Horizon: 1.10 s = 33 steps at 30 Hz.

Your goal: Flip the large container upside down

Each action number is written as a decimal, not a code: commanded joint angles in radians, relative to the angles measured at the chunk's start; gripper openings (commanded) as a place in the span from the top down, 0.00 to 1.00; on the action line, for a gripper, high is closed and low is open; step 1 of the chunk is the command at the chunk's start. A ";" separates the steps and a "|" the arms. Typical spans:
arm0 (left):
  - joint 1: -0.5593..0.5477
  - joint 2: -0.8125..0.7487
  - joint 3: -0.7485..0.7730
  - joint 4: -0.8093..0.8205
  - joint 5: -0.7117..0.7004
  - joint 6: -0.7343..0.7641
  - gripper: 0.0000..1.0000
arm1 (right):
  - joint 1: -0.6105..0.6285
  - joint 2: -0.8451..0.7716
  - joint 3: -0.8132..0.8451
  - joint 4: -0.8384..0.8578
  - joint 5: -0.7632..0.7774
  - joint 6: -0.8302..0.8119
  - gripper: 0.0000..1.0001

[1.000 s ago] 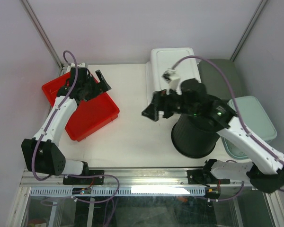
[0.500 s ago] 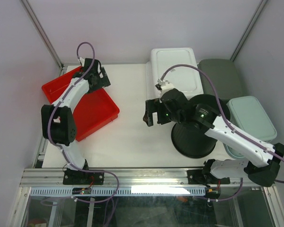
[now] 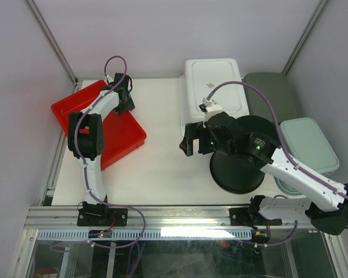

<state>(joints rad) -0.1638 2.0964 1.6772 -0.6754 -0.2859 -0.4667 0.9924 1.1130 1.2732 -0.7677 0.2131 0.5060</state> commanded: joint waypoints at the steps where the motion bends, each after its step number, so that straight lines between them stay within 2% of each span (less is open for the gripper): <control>1: -0.001 -0.001 0.065 0.015 0.026 -0.006 0.57 | 0.002 -0.021 -0.007 0.053 0.032 0.023 0.06; 3: -0.005 -0.027 0.052 0.015 0.057 -0.014 0.73 | 0.002 -0.037 -0.013 0.053 0.044 0.026 0.06; 6: -0.028 -0.097 0.013 0.014 0.096 -0.031 0.90 | 0.002 -0.063 -0.019 0.050 0.070 0.026 0.06; 9: -0.079 -0.200 -0.047 0.014 0.120 -0.059 1.00 | 0.002 -0.091 -0.016 0.042 0.100 0.018 0.06; 17: -0.233 -0.474 -0.126 0.013 0.257 -0.169 1.00 | 0.002 -0.179 -0.012 0.010 0.206 0.000 0.06; 24: -0.214 -0.575 -0.069 0.043 0.475 -0.205 1.00 | 0.002 -0.270 -0.032 0.011 0.284 0.002 0.06; 29: -0.115 -0.639 -0.190 0.264 0.830 -0.336 1.00 | 0.002 -0.301 -0.037 0.009 0.307 0.007 0.06; 33: -0.104 -0.660 -0.244 0.429 0.951 -0.433 1.00 | 0.002 -0.303 -0.039 0.010 0.310 0.009 0.06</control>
<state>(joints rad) -0.2657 1.5082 1.4525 -0.5301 0.4328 -0.7811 0.9924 0.8154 1.2449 -0.7834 0.4801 0.5076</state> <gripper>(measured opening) 0.171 0.944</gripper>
